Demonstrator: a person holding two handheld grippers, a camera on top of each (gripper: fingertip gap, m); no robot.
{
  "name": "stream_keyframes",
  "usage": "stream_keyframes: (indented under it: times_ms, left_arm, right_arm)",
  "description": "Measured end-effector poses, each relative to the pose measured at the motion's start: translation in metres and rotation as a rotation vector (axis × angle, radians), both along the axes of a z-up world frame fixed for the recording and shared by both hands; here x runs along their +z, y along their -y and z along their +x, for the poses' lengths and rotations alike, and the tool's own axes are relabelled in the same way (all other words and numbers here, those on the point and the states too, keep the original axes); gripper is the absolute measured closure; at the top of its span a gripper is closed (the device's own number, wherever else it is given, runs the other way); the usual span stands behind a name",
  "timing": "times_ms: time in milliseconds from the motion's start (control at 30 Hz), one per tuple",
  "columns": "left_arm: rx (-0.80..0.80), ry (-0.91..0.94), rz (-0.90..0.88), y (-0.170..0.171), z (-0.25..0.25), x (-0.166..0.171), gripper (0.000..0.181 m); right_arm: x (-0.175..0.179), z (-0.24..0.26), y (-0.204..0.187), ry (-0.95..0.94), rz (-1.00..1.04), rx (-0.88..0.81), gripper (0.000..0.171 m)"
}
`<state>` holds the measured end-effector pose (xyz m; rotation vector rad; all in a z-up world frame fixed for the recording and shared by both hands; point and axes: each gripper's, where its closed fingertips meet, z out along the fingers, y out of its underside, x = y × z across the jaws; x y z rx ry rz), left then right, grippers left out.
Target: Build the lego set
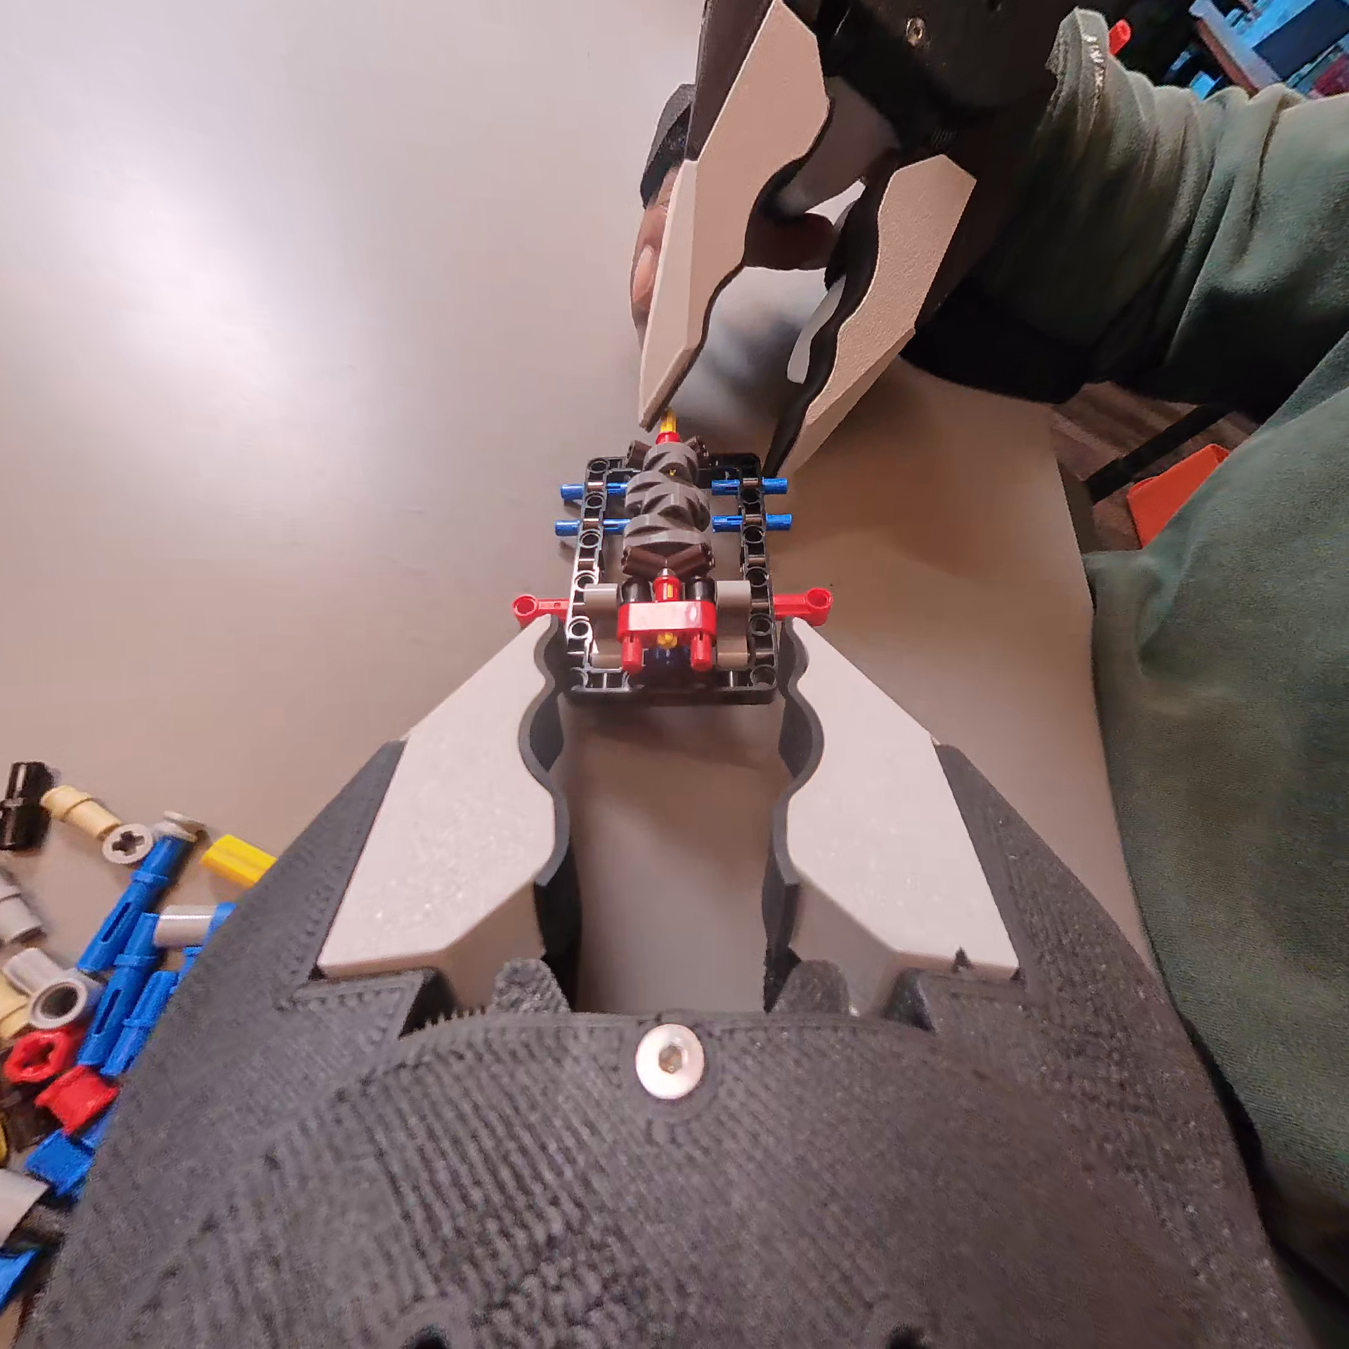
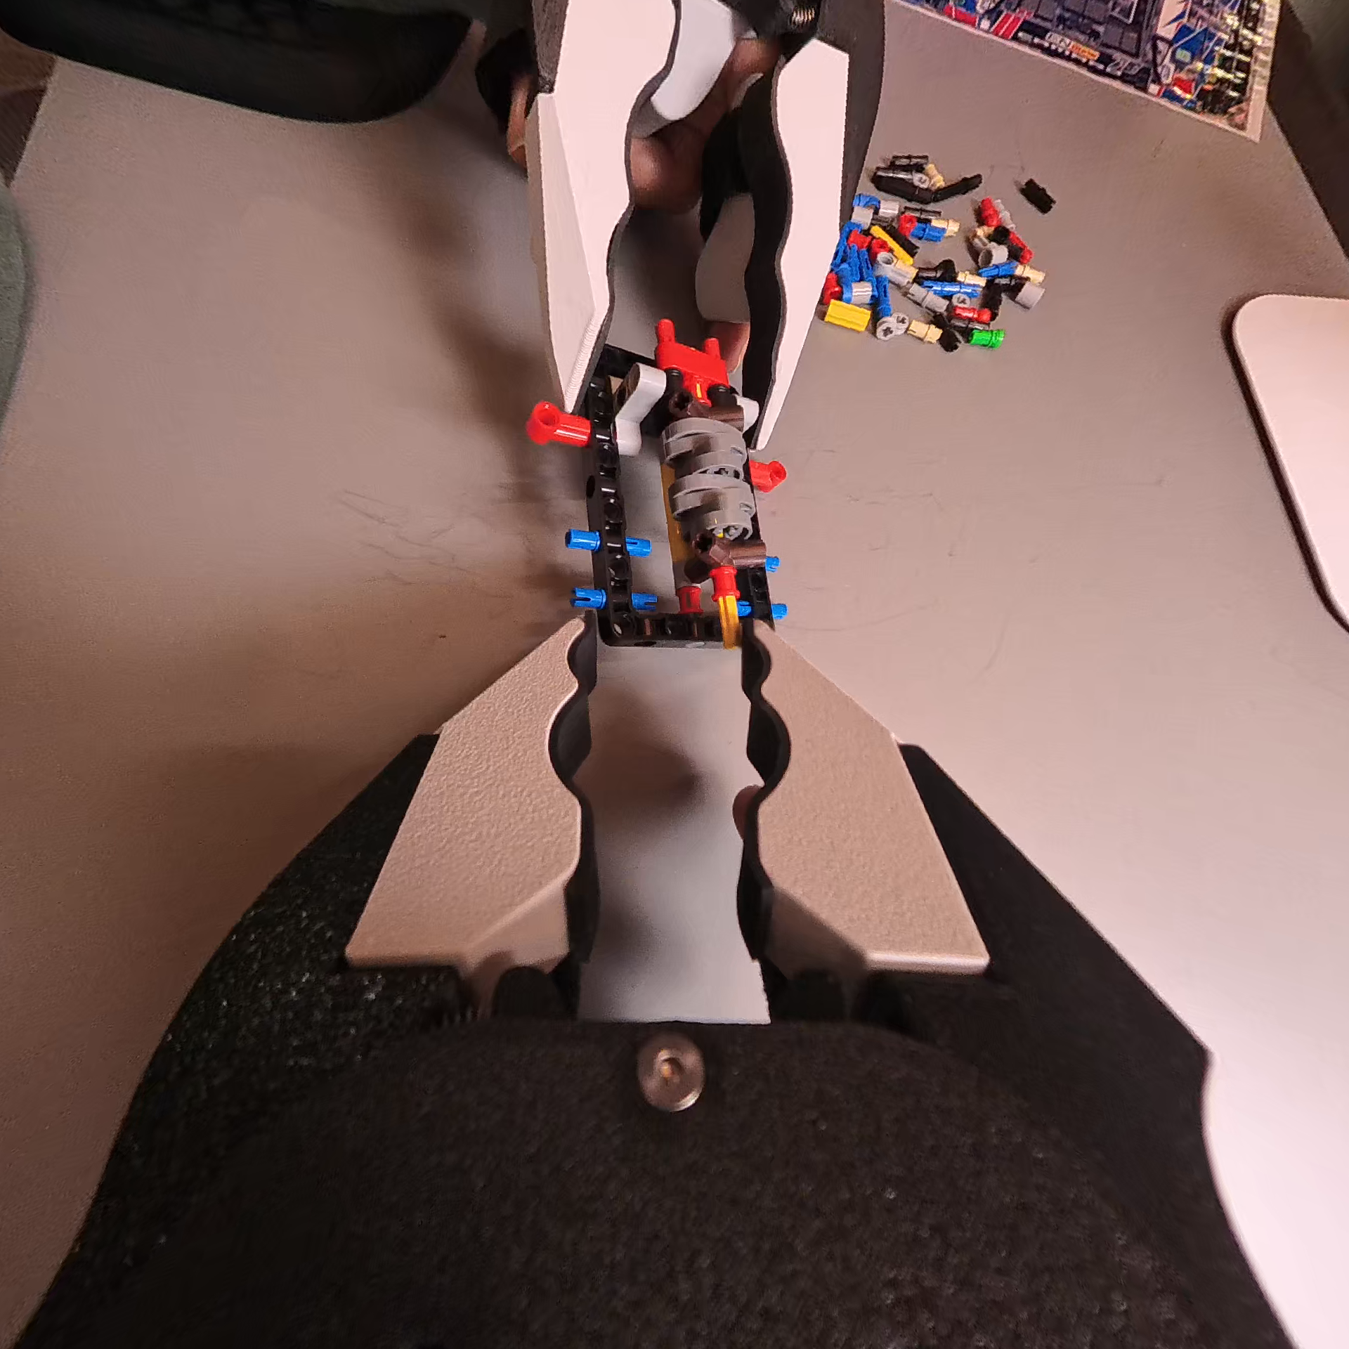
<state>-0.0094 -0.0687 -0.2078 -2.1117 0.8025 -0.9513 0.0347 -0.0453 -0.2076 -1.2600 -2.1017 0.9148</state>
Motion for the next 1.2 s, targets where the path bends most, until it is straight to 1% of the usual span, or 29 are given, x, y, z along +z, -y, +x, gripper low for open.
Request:
stream_keyframes:
  times_ms: [67, 167, 267, 400, 500, 533, 600, 700, 800, 867, 933, 967, 1067, 1133, 1200]
  left_arm:
    - [-0.006, -0.019, 0.013, 0.001, 0.0, -0.001, 0.124]
    - [-0.022, -0.054, 0.041, 0.002, 0.001, -0.004, 0.124]
    - [-0.038, -0.122, 0.093, 0.002, 0.001, -0.008, 0.124]
    - [-0.064, -0.205, 0.156, 0.004, 0.003, -0.013, 0.124]
    - [-0.069, -0.23, 0.176, 0.003, 0.004, -0.014, 0.124]
    - [-0.071, -0.235, 0.181, 0.003, 0.004, -0.015, 0.124]
    - [-0.073, -0.246, 0.187, 0.003, 0.005, -0.016, 0.124]
    - [-0.068, -0.248, 0.186, 0.003, 0.005, -0.016, 0.124]
    - [-0.068, -0.264, 0.196, 0.002, 0.005, -0.017, 0.124]
    - [-0.071, -0.283, 0.21, 0.002, 0.004, -0.018, 0.124]
    - [-0.07, -0.279, 0.208, 0.002, 0.004, -0.018, 0.124]
    - [-0.069, -0.277, 0.206, 0.002, 0.004, -0.018, 0.124]
    - [-0.069, -0.277, 0.207, 0.002, 0.004, -0.018, 0.124]
    - [-0.069, -0.276, 0.206, 0.002, 0.004, -0.018, 0.124]
    - [-0.069, -0.274, 0.206, 0.002, 0.004, -0.018, 0.124]
  right_arm:
    - [0.0, 0.002, 0.001, 0.003, -0.017, 0.006, 0.135]
    - [0.001, 0.006, 0.004, 0.013, -0.1, 0.024, 0.134]
    - [0.004, 0.003, 0.002, -0.003, -0.143, 0.005, 0.137]
    - [0.005, -0.005, 0.004, -0.034, -0.118, -0.008, 0.137]
    - [0.007, -0.011, 0.006, -0.06, -0.101, -0.018, 0.137]
    - [0.007, -0.014, 0.007, -0.069, -0.088, -0.022, 0.14]
    - [0.007, -0.018, 0.006, -0.085, -0.058, -0.035, 0.153]
    - [0.009, -0.018, 0.006, -0.095, -0.052, -0.032, 0.155]
    - [0.008, -0.017, 0.005, -0.068, -0.116, -0.05, 0.157]
    - [0.013, -0.019, -0.002, -0.06, -0.21, -0.114, 0.171]
    - [0.012, -0.015, -0.003, -0.027, -0.288, -0.12, 0.171]
    - [0.012, -0.016, -0.004, -0.037, -0.291, -0.125, 0.171]
    - [0.015, -0.017, -0.004, -0.06, -0.275, -0.12, 0.162]
    - [0.013, -0.014, 0.0, -0.054, -0.226, -0.078, 0.154]
    - [0.003, -0.01, 0.002, -0.027, -0.144, -0.045, 0.148]
